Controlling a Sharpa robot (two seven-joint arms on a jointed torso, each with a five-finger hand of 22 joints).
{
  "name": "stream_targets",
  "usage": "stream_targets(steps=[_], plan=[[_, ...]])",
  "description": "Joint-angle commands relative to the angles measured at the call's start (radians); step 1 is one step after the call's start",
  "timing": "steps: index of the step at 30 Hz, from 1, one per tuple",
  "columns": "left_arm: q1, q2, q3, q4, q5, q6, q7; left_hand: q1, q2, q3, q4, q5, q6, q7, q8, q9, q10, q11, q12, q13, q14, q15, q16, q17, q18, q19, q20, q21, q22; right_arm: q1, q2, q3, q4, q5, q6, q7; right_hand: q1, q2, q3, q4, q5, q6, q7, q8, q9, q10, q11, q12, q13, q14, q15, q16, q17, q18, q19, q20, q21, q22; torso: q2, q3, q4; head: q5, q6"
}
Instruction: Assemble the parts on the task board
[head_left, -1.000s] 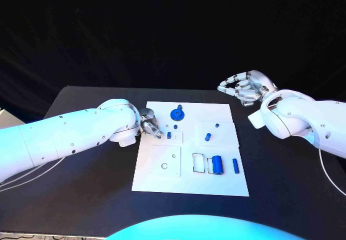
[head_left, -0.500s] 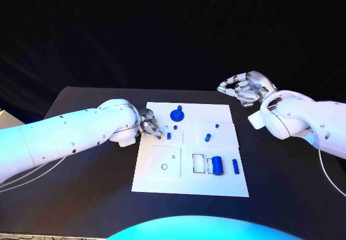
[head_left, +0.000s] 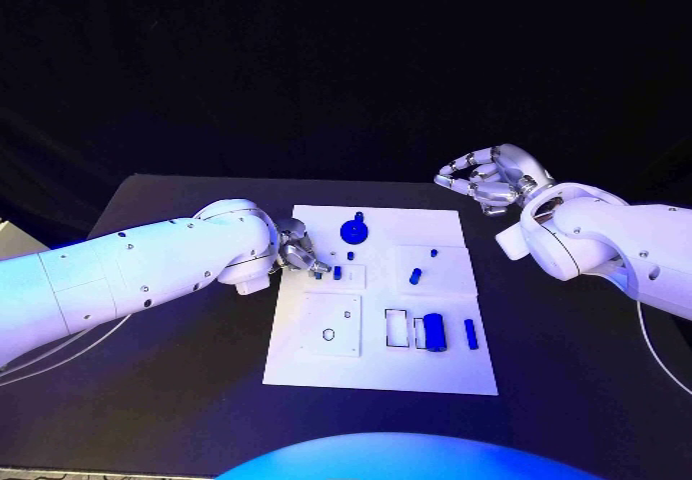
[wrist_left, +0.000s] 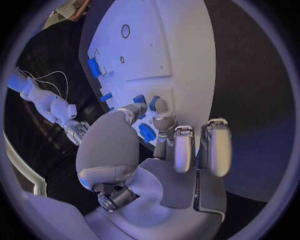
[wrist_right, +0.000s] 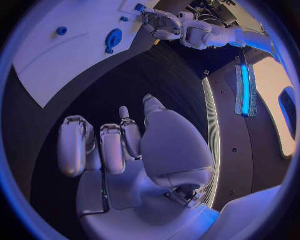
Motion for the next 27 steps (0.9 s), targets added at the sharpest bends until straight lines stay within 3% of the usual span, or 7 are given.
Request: stream_targets(steps=[1,14,18,19,22,24,27], plan=[[-0.001,-0.002,0.000,0.002,0.005,-0.011,0.003,-0.016,0.005,-0.020,0.001,-0.025,0.002,0.005,-0.006,-0.003,-0.005,0.005,0.000,-0.001,0.104,-0.001,0.006,0.262,-0.011,-0.002,0.000,-0.005,0.102,-0.001,0.001,0.000,0.000,-0.005,0.009,0.014,-0.001,0.007,-0.007,0.000,0.003,-0.005,0.000,0.005,0.001,-0.004,-0.002,-0.006,0.060,0.045,-0.006,-0.005,0.021,0.014,0.002,-0.008,-0.002,0.094,0.000,-0.0001,0.0007,0.000,-0.001],[-0.001,-0.024,0.013,0.023,0.022,-0.056,0.022,-0.042,0.016,-0.061,0.002,-0.067,0.001,0.006,-0.009,-0.007,-0.008,0.006,-0.005,-0.008,0.103,0.000,0.004,0.258,-0.009,-0.005,0.000,-0.008,0.098,-0.004,0.000,0.000,-0.001,-0.002,0.008,0.016,0.002,0.006,-0.007,-0.001,0.003,-0.005,0.000,0.006,0.001,-0.004,-0.002,-0.006,0.059,0.045,-0.006,-0.005,0.021,0.014,0.001,-0.008,-0.004,0.094,0.000,0.0001,0.0008,-0.002,0.003],[0.000,-0.033,0.022,0.025,0.109,-0.110,0.087,-0.030,0.023,-0.121,0.001,-0.078,-0.057,0.026,-0.023,-0.006,-0.101,0.024,-0.126,-0.167,0.080,0.012,-0.037,0.184,0.011,-0.065,0.009,-0.067,0.014,-0.005,0.000,0.000,-0.001,-0.001,0.008,0.016,0.002,0.006,-0.007,-0.001,0.003,-0.005,0.000,0.006,0.001,-0.004,-0.002,-0.006,0.059,0.045,-0.006,-0.005,0.021,0.014,0.001,-0.008,-0.004,0.094,-0.001,0.0006,0.0017,-0.002,0.004],[0.000,-0.035,0.024,0.025,0.136,-0.123,0.107,-0.018,0.028,-0.144,0.001,-0.076,-0.087,0.039,-0.030,-0.007,-0.158,0.036,-0.192,-0.249,0.062,0.021,-0.068,0.132,0.024,-0.106,0.017,-0.109,-0.041,-0.005,0.000,0.000,-0.002,-0.001,0.008,0.016,0.002,0.006,-0.007,-0.001,0.003,-0.005,0.000,0.006,0.001,-0.004,-0.002,-0.006,0.059,0.045,-0.006,-0.005,0.021,0.014,0.001,-0.008,-0.004,0.094,-0.001,0.0009,0.0015,-0.003,0.004],[0.001,-0.042,0.029,0.025,0.223,-0.172,0.186,0.002,0.045,-0.192,0.002,-0.075,-0.157,0.071,-0.045,-0.010,-0.243,0.068,-0.225,-0.276,0.013,0.050,-0.130,0.037,0.053,-0.208,0.039,-0.213,-0.170,-0.006,0.000,0.000,-0.003,-0.001,0.007,0.015,0.002,0.006,-0.007,-0.001,0.003,-0.005,0.000,0.006,0.001,-0.004,-0.002,-0.006,0.059,0.045,-0.006,-0.005,0.021,0.014,0.001,-0.008,-0.004,0.094,-0.001,0.0008,0.0006,-0.004,0.010],[0.001,-0.046,0.032,0.024,0.276,-0.216,0.253,0.030,0.069,-0.248,0.003,-0.073,-0.243,0.116,-0.057,-0.030,-0.351,0.111,-0.261,-0.311,-0.175,0.089,-0.345,-0.251,0.114,-0.445,0.079,-0.483,-0.466,-0.006,0.000,0.000,-0.004,0.000,0.007,0.015,0.001,0.006,-0.007,0.000,0.003,-0.006,0.000,0.006,0.000,-0.004,-0.002,-0.007,0.059,0.045,-0.006,-0.006,0.020,0.015,0.001,-0.008,-0.005,0.093,0.000,0.0002,0.0003,-0.005,0.011],[0.001,-0.051,0.034,0.022,0.315,-0.273,0.342,0.114,0.079,-0.282,0.000,-0.072,-0.326,0.148,-0.088,-0.087,-0.457,0.146,-0.316,-0.370,-0.372,0.123,-0.562,-0.509,0.129,-0.508,0.109,-0.639,-0.588,-0.006,0.000,0.000,-0.007,0.000,0.007,0.015,0.001,0.006,-0.007,0.000,0.003,-0.006,0.000,0.006,0.000,-0.004,-0.002,-0.007,0.059,0.045,-0.006,-0.006,0.020,0.015,0.001,-0.008,-0.005,0.093,0.000,0.0004,0.0005,-0.007,0.014]])
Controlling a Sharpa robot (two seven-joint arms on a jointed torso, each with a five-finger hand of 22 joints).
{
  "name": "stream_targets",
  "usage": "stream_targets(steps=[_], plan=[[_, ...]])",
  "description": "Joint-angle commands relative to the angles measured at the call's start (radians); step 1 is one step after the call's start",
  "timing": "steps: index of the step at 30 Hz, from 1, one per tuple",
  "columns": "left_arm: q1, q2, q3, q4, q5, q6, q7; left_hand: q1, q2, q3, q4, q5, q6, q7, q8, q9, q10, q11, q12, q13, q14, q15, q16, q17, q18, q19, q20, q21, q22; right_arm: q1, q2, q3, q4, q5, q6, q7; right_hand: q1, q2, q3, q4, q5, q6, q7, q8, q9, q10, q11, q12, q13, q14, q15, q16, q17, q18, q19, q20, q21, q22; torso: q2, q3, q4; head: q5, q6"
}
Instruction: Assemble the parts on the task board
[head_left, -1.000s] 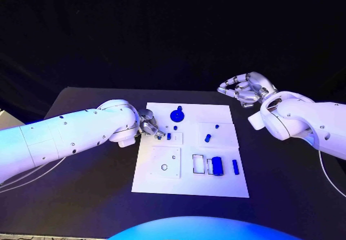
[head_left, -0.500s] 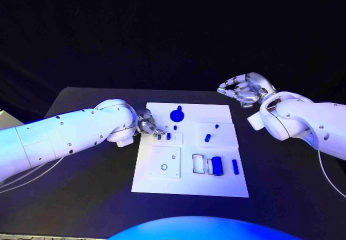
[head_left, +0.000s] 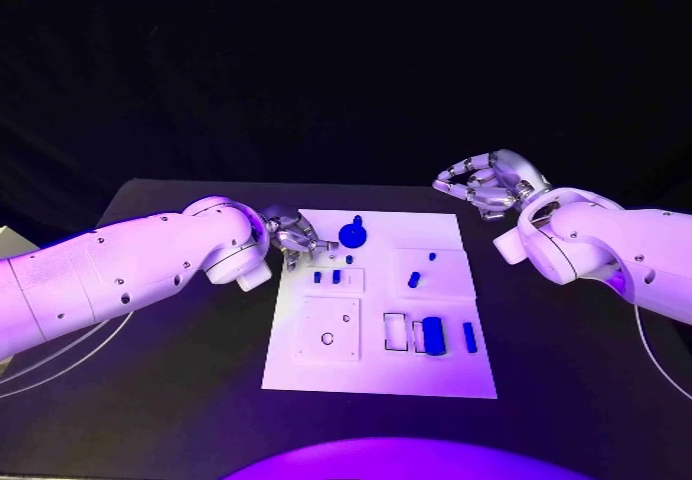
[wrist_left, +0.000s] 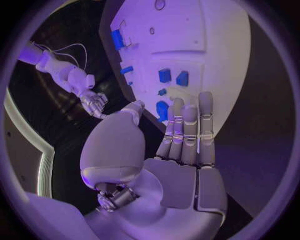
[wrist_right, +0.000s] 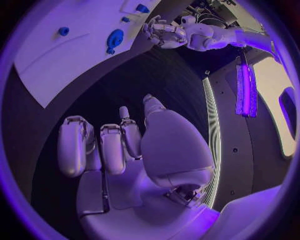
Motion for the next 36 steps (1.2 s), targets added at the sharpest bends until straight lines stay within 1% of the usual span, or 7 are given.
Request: stream_targets(steps=[1,4,5,11,17,24,36], plan=[[0.001,-0.002,0.002,0.000,0.136,-0.139,0.210,0.090,0.001,-0.022,0.001,0.004,-0.064,0.019,-0.029,-0.060,-0.080,0.023,-0.048,-0.055,-0.105,0.022,-0.116,-0.123,0.012,-0.030,0.021,-0.114,-0.083,-0.001,0.000,0.000,-0.002,-0.002,0.007,0.013,0.001,0.006,-0.007,0.000,0.003,-0.006,0.000,0.006,0.000,-0.004,-0.002,-0.007,0.059,0.045,-0.006,-0.006,0.020,0.015,0.001,-0.008,-0.005,0.092,0.001,0.0000,0.0000,-0.004,0.006],[0.001,-0.002,0.003,0.000,0.107,-0.179,0.288,0.221,-0.008,-0.008,-0.008,0.009,-0.120,0.034,-0.054,-0.122,-0.143,0.033,-0.098,-0.114,-0.156,0.035,-0.172,-0.177,0.011,-0.033,0.033,-0.202,-0.143,-0.001,-0.001,0.000,-0.005,-0.002,0.006,0.013,0.001,0.006,-0.008,0.001,0.003,-0.006,0.000,0.006,0.000,-0.007,-0.002,-0.009,0.056,0.044,-0.006,-0.008,0.018,0.016,-0.001,-0.008,-0.010,0.089,0.001,-0.0004,-0.0002,-0.007,0.008],[0.001,0.000,0.003,0.000,0.082,-0.192,0.316,0.301,-0.018,0.014,-0.004,0.009,-0.127,0.031,-0.054,-0.160,-0.155,0.037,-0.122,-0.151,-0.181,0.040,-0.208,-0.213,0.012,-0.033,0.040,-0.256,-0.182,-0.001,-0.001,0.000,-0.005,-0.002,0.006,0.014,0.001,0.006,-0.008,0.001,0.003,-0.006,0.000,0.006,0.000,-0.007,-0.002,-0.009,0.056,0.044,-0.006,-0.008,0.018,0.016,-0.001,-0.008,-0.010,0.089,0.001,-0.0005,-0.0003,-0.008,0.008],[0.000,0.023,0.001,-0.002,-0.140,-0.220,0.427,0.395,-0.048,0.046,-0.008,0.008,-0.104,0.011,-0.050,-0.241,-0.163,0.048,-0.177,-0.232,-0.192,0.048,-0.236,-0.262,0.011,-0.008,0.043,-0.315,-0.225,-0.005,0.000,0.000,-0.008,-0.005,0.002,0.018,0.002,0.006,-0.008,0.000,0.003,-0.006,0.000,0.007,0.000,-0.023,-0.002,-0.029,0.037,0.042,-0.006,-0.013,0.010,0.018,-0.005,-0.008,-0.020,0.083,0.002,-0.0005,0.0000,-0.015,0.017],[0.000,0.057,-0.016,-0.018,-0.334,-0.187,0.446,0.439,-0.062,0.063,-0.011,0.008,-0.057,-0.011,-0.067,-0.302,-0.164,0.052,-0.219,-0.285,-0.169,0.047,-0.202,-0.267,0.011,0.017,0.038,-0.299,-0.213,-0.010,0.003,0.000,-0.011,-0.011,-0.009,0.028,0.019,0.005,-0.012,0.001,0.004,-0.007,-0.003,0.016,0.001,-0.155,-0.005,-0.216,-0.137,0.018,-0.008,-0.066,-0.062,0.039,-0.047,-0.009,-0.129,0.020,0.002,0.0000,-0.0021,-0.013,0.022],[-0.001,0.093,-0.028,-0.050,-0.514,-0.099,0.406,0.435,-0.073,0.066,-0.005,0.006,0.030,-0.020,-0.112,-0.371,-0.131,0.041,-0.225,-0.326,-0.123,0.036,-0.052,-0.227,0.011,0.048,0.028,-0.204,-0.138,-0.013,0.007,0.000,-0.014,-0.016,-0.022,0.038,0.038,0.005,-0.016,0.001,0.005,-0.011,-0.006,0.029,0.001,-0.320,-0.008,-0.522,-0.432,0.001,-0.012,-0.123,-0.116,0.055,-0.078,-0.012,-0.236,-0.043,0.003,-0.0005,-0.0015,-0.012,0.028],[-0.001,0.139,-0.035,-0.099,-0.629,-0.043,0.342,0.412,-0.082,0.081,-0.004,0.004,0.092,-0.027,-0.157,-0.405,-0.082,0.031,-0.225,-0.351,-0.002,0.026,0.168,-0.072,0.004,0.070,0.023,-0.040,0.008,-0.014,0.013,0.000,-0.013,-0.030,-0.026,0.042,0.045,0.005,-0.018,0.002,0.006,-0.010,-0.006,0.038,-0.004,-0.320,-0.008,-0.698,-0.607,0.000,-0.012,-0.143,-0.119,0.059,-0.075,-0.013,-0.282,-0.064,0.003,-0.0011,-0.0026,-0.012,0.030]])
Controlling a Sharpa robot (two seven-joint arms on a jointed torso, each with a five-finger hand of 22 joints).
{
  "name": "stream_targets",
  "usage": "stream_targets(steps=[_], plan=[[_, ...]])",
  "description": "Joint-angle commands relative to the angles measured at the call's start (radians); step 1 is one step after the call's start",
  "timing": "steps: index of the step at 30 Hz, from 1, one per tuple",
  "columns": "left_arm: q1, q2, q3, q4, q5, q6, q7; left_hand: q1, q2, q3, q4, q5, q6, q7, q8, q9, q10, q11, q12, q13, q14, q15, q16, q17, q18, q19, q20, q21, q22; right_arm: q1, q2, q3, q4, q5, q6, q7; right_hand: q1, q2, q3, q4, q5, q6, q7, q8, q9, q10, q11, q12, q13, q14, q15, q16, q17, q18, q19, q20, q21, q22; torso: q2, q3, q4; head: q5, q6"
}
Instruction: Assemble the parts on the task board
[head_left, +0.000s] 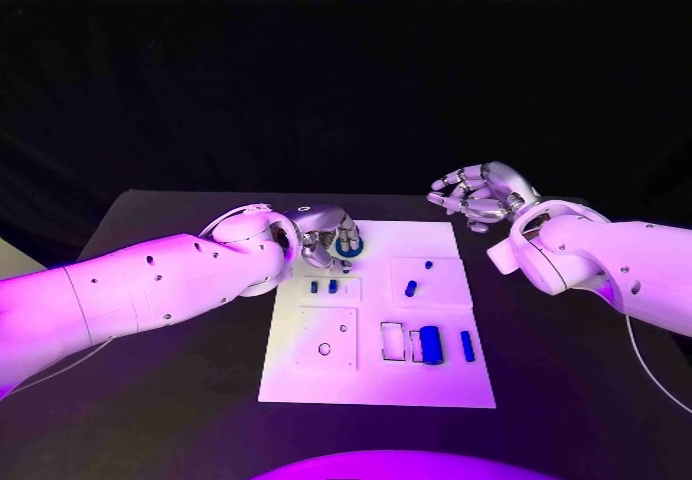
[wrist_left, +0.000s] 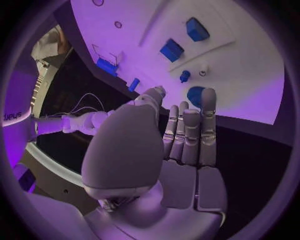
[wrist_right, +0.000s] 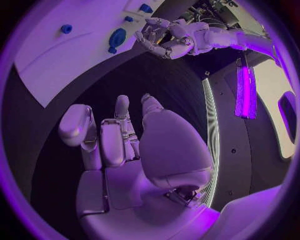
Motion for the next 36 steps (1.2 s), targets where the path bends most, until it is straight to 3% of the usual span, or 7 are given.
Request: stream_targets(steps=[1,14,27,36], plan=[[0.000,0.011,0.000,-0.011,-0.081,0.057,-0.037,-0.010,0.002,0.007,0.001,-0.002,0.008,-0.001,-0.007,-0.001,0.008,-0.001,0.001,-0.001,0.017,-0.001,0.019,0.021,0.002,0.015,0.000,0.029,0.029,-0.001,0.002,0.000,0.001,-0.020,-0.005,0.019,0.007,-0.001,-0.007,0.002,0.006,0.000,0.000,0.007,-0.001,0.007,-0.003,-0.011,-0.011,0.000,-0.004,-0.007,0.001,0.012,-0.002,-0.001,-0.005,-0.002,0.000,-0.0001,-0.0009,0.000,0.000],[-0.005,0.052,-0.002,-0.053,-0.104,0.111,-0.067,-0.004,0.003,0.046,-0.001,0.001,0.056,0.003,-0.029,-0.004,0.034,-0.009,0.000,-0.005,0.086,-0.008,0.105,0.110,-0.021,0.081,-0.002,0.180,0.181,-0.001,0.005,0.000,0.005,-0.028,-0.008,0.019,0.006,0.000,-0.008,0.002,0.007,-0.001,0.001,0.008,-0.003,0.009,-0.002,-0.049,-0.047,0.001,-0.003,-0.010,0.003,0.011,0.001,0.000,-0.009,-0.002,0.000,0.0011,0.0005,-0.007,-0.005],[-0.016,0.066,-0.003,-0.072,-0.106,0.140,-0.082,0.003,-0.003,0.085,-0.003,0.001,0.072,0.007,-0.043,-0.003,0.049,-0.012,-0.005,-0.007,0.108,-0.010,0.133,0.140,-0.030,0.102,-0.003,0.236,0.239,-0.001,0.003,0.000,0.007,-0.029,-0.008,0.019,0.007,0.000,-0.007,0.002,0.007,-0.001,0.001,0.008,-0.004,0.010,-0.002,-0.056,-0.054,0.001,-0.003,-0.011,0.002,0.012,0.001,0.000,-0.013,-0.003,-0.002,0.0009,0.0015,-0.013,-0.011],[-0.028,0.076,-0.003,-0.082,-0.101,0.116,-0.076,0.012,-0.003,0.124,-0.009,0.000,0.085,0.010,-0.051,0.000,0.078,-0.021,-0.007,-0.006,0.129,-0.018,0.152,0.162,-0.036,0.118,-0.008,0.275,0.279,-0.001,0.002,0.000,0.008,-0.029,-0.007,0.018,0.007,0.000,-0.007,0.002,0.007,-0.001,0.001,0.008,-0.004,0.011,-0.002,-0.060,-0.058,0.001,-0.003,-0.012,0.001,0.012,0.001,0.000,-0.013,-0.003,-0.001,0.0000,0.0013,-0.014,-0.009]])
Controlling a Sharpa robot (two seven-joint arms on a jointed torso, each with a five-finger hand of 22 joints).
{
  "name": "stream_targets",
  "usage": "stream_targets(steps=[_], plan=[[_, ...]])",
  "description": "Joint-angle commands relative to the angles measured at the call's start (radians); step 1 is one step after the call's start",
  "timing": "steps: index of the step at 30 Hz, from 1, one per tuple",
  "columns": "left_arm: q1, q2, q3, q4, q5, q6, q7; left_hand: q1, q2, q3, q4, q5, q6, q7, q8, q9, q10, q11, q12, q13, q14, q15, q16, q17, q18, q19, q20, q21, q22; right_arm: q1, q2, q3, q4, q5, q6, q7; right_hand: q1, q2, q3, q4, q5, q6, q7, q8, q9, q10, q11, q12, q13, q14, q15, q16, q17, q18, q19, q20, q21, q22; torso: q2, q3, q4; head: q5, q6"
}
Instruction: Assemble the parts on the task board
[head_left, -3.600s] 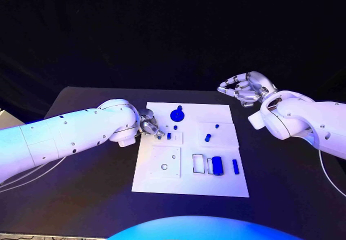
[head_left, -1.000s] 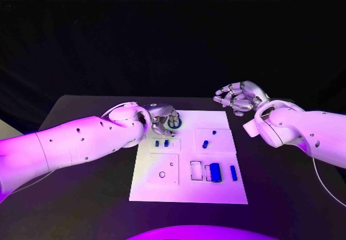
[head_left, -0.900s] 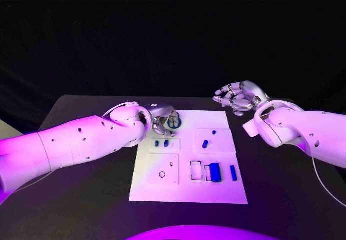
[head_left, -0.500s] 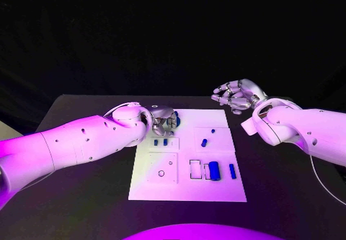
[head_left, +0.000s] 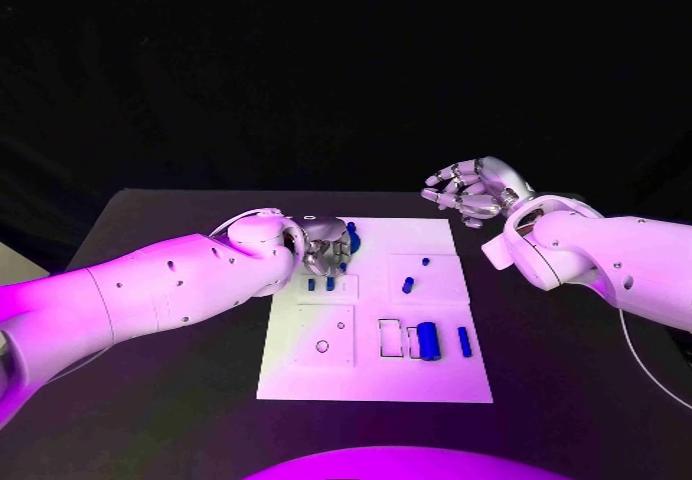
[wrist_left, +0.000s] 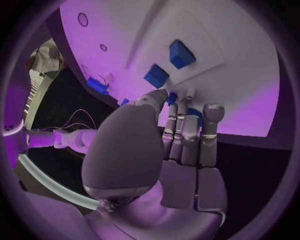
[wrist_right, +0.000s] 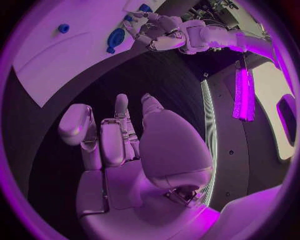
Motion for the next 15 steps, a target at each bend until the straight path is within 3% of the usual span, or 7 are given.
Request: stream_targets(steps=[1,15], plan=[[-0.005,0.006,0.000,-0.001,-0.003,-0.001,0.003,0.011,0.002,0.015,-0.002,0.000,0.011,-0.002,-0.007,0.002,0.013,-0.003,-0.008,-0.001,0.013,-0.001,0.008,0.009,-0.020,0.013,-0.004,0.014,0.014,0.000,0.000,0.000,0.002,-0.011,0.003,0.013,0.007,0.000,-0.004,-0.001,0.003,0.000,0.003,0.004,-0.001,0.007,0.002,-0.003,-0.001,0.001,-0.003,-0.004,0.001,0.012,0.001,0.000,-0.003,-0.001,0.001,-0.0006,-0.0003,-0.001,0.000],[-0.015,0.017,0.001,-0.011,0.006,0.000,-0.004,0.019,0.002,0.069,-0.015,-0.004,0.021,0.002,-0.017,0.009,0.029,-0.004,-0.043,-0.011,0.039,-0.003,0.024,0.025,-0.026,0.026,-0.008,0.050,0.051,0.000,-0.001,0.000,0.005,-0.011,0.007,0.012,0.006,0.001,-0.005,-0.001,0.003,0.000,0.003,0.005,-0.001,0.009,0.002,-0.006,-0.004,0.001,-0.003,-0.003,0.002,0.012,0.002,0.000,-0.002,0.000,0.000,0.0004,-0.0004,-0.002,0.000]])
